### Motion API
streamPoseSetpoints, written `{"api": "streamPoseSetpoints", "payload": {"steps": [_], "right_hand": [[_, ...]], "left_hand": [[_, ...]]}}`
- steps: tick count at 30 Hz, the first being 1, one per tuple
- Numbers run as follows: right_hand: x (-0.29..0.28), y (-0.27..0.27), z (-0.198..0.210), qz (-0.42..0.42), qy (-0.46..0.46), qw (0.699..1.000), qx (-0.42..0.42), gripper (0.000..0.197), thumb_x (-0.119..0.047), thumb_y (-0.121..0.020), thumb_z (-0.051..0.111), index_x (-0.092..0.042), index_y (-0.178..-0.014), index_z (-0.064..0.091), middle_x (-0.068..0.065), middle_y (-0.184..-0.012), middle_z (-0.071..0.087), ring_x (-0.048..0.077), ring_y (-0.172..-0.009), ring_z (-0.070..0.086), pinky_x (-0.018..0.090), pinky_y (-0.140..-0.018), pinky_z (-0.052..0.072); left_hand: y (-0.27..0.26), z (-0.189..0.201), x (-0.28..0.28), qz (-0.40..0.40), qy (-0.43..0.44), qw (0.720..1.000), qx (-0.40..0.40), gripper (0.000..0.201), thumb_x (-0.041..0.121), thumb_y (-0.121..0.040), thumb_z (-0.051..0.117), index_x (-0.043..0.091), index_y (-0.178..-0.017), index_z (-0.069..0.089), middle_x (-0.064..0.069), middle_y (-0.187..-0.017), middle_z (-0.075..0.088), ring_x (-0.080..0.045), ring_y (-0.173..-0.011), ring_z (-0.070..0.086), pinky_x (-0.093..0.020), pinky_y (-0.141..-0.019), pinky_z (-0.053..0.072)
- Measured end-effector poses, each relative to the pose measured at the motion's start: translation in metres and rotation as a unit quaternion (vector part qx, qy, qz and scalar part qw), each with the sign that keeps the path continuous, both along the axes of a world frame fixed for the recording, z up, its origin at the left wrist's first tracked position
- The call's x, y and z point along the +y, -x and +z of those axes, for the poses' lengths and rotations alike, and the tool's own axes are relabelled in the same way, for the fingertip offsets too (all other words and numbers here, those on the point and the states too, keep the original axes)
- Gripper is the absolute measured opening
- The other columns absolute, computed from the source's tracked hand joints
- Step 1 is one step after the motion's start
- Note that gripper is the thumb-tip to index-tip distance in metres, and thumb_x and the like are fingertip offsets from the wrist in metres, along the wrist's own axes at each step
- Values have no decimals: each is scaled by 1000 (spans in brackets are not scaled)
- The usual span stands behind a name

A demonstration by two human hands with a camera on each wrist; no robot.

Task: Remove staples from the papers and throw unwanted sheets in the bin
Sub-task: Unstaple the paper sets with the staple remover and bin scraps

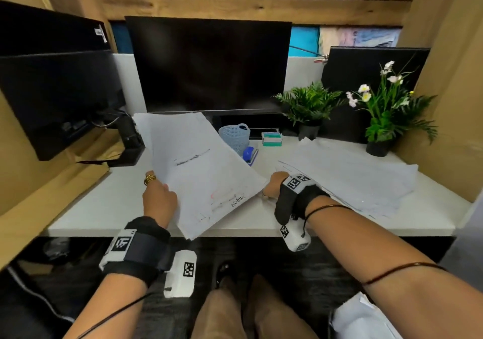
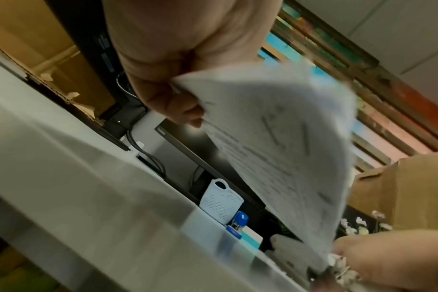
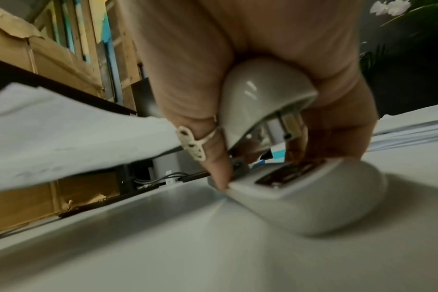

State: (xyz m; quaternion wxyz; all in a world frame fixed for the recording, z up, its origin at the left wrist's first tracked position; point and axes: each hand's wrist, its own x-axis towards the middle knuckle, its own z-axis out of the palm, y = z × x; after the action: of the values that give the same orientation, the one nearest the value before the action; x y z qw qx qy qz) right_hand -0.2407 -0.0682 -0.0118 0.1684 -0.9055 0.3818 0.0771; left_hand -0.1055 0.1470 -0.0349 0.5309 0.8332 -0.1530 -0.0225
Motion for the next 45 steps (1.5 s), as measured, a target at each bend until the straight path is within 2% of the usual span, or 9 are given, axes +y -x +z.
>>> {"api": "streamPoseSetpoints", "payload": {"steps": [2,7,11,14,18,21,31,38,45], "right_hand": [[-7,2,-1,-24,-13,999,-17,41,-32,-86,58,-7,-118,56,14,-120,60,31,-107,57,34,-93,47],[-20,12,5,-135,-69,975,-165,58,-31,-86,60,-6,-133,38,15,-128,52,32,-113,54,38,-95,47],[-15,18,16,-140,-130,915,-356,51,-35,-90,58,-4,-130,45,10,-110,53,32,-108,55,38,-88,50],[3,20,30,-112,-221,855,-456,42,-30,-91,59,-8,-126,51,8,-109,55,32,-105,56,50,-91,50],[26,21,48,-61,-298,775,-554,27,-22,-94,55,-19,-119,49,6,-112,58,23,-102,57,42,-89,50],[33,22,58,-38,-308,737,-600,21,-19,-94,53,-18,-115,49,3,-104,58,15,-93,57,27,-76,49],[28,22,43,106,-153,863,-470,30,-21,-91,60,-5,-116,58,6,-100,60,20,-93,56,22,-72,46],[25,23,31,117,-138,868,-463,35,-30,-87,65,-2,-108,61,20,-103,62,21,-86,56,31,-70,49],[22,18,13,93,-114,870,-471,24,-41,-76,71,-25,-68,55,-1,-66,53,14,-64,50,30,-59,40]], "left_hand": [[-2,1,5,-5,-80,996,-32,11,-5,-92,39,0,-83,41,-35,-106,54,-49,-105,50,-45,-88,40],[-5,-1,6,-81,-218,970,-68,35,1,-94,41,13,-64,29,-19,-89,44,-45,-104,52,-41,-86,40],[6,3,-1,-177,-251,951,-44,3,4,-96,41,6,-94,41,-16,-102,51,-34,-98,54,-36,-82,40],[17,9,-15,-248,-233,938,-59,31,14,-97,48,2,-125,49,-14,-122,54,-30,-115,50,-26,-91,34],[42,21,-38,-302,-187,931,-84,28,23,-91,60,13,-64,56,-3,-75,52,-20,-76,52,-21,-63,34],[58,25,-50,-312,-156,932,-95,28,26,-86,67,7,-66,62,-3,-72,54,-15,-67,49,-15,-58,34],[83,33,-67,-316,-103,930,-155,24,27,-82,71,3,-81,72,-8,-75,64,-8,-61,50,-12,-57,35],[90,34,-73,-318,-113,928,-159,27,27,-87,64,13,-65,57,-1,-62,49,-8,-56,43,-12,-55,29],[92,30,-76,-326,-120,919,-188,20,21,-89,63,8,-74,59,6,-58,45,-5,-52,42,-5,-56,35]]}}
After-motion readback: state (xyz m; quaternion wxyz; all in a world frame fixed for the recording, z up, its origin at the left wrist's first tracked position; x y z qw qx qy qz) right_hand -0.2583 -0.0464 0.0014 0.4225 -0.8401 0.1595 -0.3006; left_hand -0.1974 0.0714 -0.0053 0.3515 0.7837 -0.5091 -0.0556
